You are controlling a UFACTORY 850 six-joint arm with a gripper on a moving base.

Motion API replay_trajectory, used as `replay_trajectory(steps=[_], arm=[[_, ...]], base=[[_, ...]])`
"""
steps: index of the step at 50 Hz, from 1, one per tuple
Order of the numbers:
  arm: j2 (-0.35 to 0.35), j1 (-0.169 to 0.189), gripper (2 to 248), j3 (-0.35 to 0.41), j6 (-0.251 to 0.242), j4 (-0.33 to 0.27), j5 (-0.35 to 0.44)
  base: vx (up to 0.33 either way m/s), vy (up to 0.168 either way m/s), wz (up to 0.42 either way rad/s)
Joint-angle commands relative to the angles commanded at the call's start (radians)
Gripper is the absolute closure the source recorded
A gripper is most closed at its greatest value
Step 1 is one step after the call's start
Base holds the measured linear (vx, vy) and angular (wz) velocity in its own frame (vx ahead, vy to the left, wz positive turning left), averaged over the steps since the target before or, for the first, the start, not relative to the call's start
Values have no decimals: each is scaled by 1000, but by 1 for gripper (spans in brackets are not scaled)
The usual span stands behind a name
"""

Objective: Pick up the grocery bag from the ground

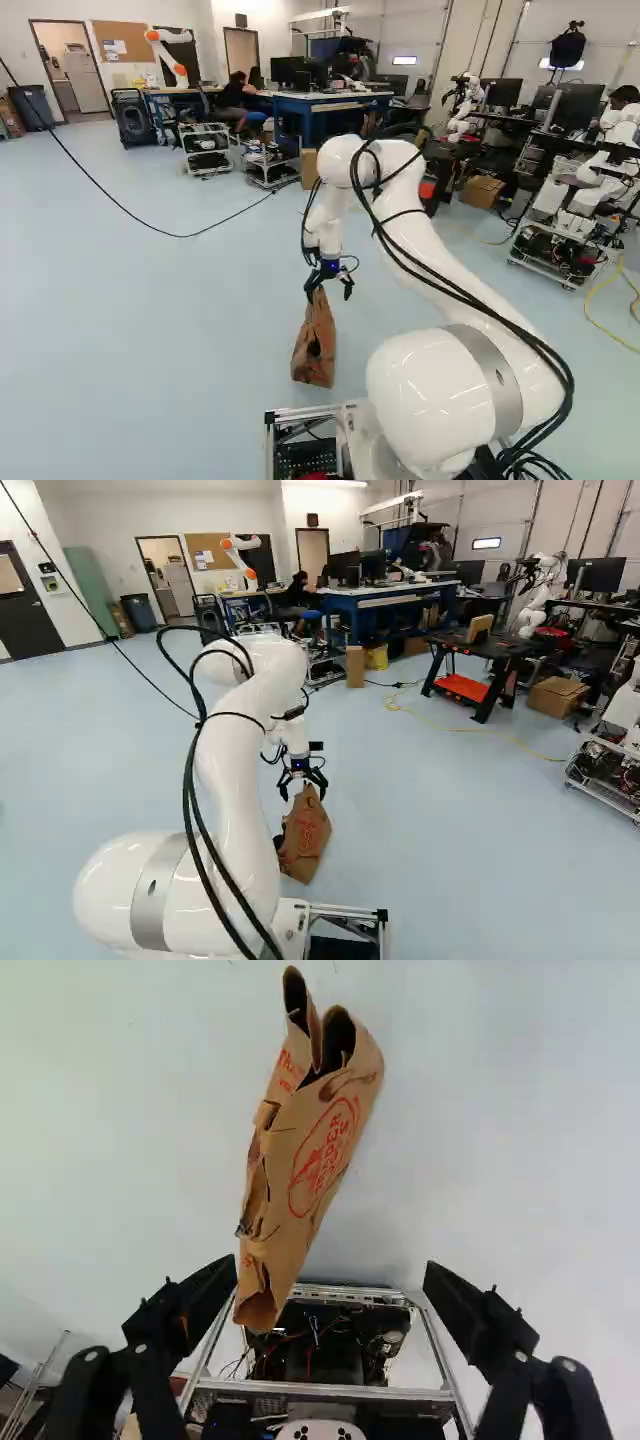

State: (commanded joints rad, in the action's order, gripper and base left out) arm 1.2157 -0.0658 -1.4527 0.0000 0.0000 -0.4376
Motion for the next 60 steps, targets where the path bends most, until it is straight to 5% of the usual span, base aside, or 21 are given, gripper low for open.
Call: replay_trajectory(steps=[35, 60], arm=[[268, -25, 3, -290, 0, 0, 10], [288, -26, 3, -313, 0, 0, 10]], base=[[0, 0, 0], [0, 0, 0]])
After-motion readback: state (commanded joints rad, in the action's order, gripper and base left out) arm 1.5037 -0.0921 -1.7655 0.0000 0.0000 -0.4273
